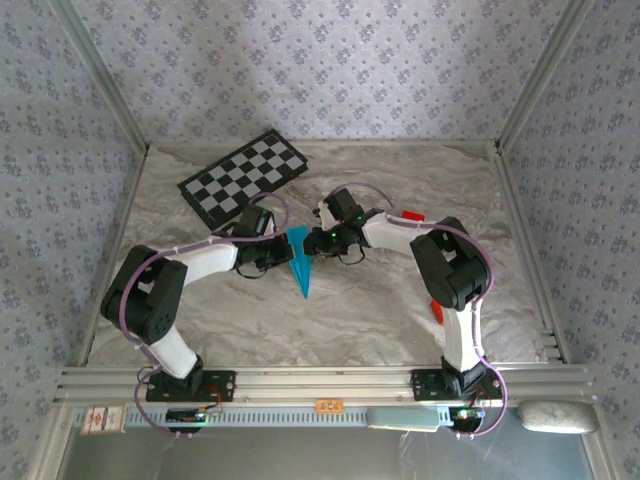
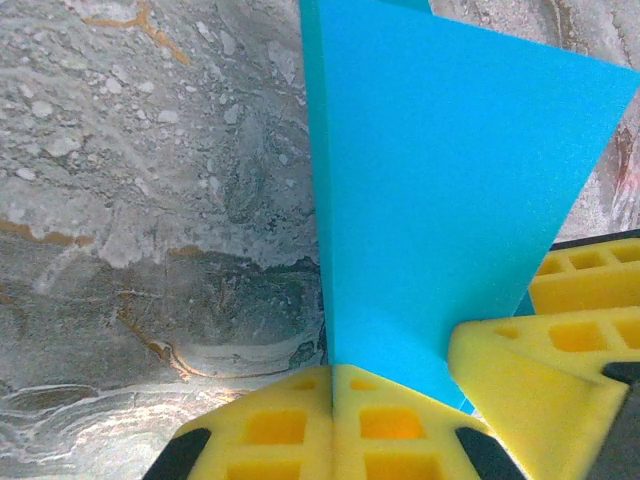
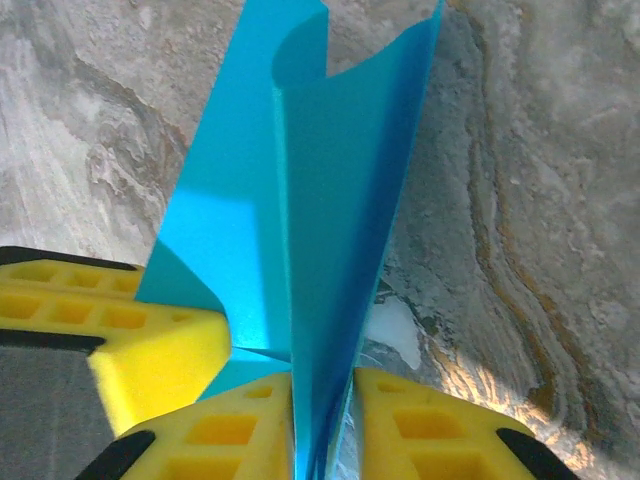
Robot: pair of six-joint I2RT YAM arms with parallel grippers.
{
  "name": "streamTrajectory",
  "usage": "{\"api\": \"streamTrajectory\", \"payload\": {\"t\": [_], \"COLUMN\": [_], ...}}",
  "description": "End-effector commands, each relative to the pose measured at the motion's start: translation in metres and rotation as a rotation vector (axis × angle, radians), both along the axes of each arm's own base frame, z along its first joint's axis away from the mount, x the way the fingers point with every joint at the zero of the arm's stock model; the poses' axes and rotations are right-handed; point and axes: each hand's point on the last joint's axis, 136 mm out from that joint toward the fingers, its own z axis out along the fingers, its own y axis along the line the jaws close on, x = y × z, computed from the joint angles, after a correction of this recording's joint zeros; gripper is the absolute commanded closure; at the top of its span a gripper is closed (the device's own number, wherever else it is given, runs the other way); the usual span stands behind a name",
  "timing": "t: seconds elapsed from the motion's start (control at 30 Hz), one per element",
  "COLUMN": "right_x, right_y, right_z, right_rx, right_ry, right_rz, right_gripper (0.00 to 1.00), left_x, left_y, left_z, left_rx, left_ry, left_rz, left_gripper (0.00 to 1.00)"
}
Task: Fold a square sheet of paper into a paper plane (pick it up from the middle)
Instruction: Turn over a paper plane at the center of the table.
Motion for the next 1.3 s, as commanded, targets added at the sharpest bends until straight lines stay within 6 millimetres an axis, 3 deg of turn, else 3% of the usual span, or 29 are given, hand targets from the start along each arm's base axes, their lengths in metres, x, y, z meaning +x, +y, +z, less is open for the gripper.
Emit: {"api": "streamTrajectory", "payload": {"t": [0.0, 0.27, 0.53, 0.67, 0.73, 0.97, 1.27], "right_x": [0.000, -0.001, -0.003, 0.001, -0.005, -0.002, -0.004], "right_y": [-0.002, -0.005, -0.009, -0.006, -0.013, -0.026, -0.011], "right_z": [-0.003, 0.016, 0.011, 0.020, 0.011, 0.008, 0.005], "right_rx": [-0.026, 0.030, 0.036, 0.063, 0.049, 0.041, 0.044], "right_ry": [0.006, -0.033, -0.026, -0.049, -0.033, -0.050, -0.028], "right_rz": [0.000, -0.004, -0.016, -0.022, -0.031, -0.082, -0.023], "right_gripper": [0.75, 0.68, 0.68, 0.67, 0.65, 0.63, 0.64], "left_x": [0.000, 0.000, -0.001, -0.001, -0.002, -0.002, -0.001], "left_y": [0.001, 0.004, 0.002, 0.002, 0.002, 0.003, 0.001], "left_z": [-0.005, -0.008, -0.011, -0.012, -0.012, -0.014, -0.012], "left_rx": [0.002, 0.011, 0.008, 0.009, 0.011, 0.013, 0.008], "left_ry": [0.004, 0.015, 0.018, 0.021, 0.022, 0.025, 0.023], "left_rz": [-0.015, -0.009, -0.019, -0.021, -0.022, -0.023, -0.029], "left_gripper": [1.00, 1.00, 1.00, 1.00, 1.00, 1.00, 1.00]}}
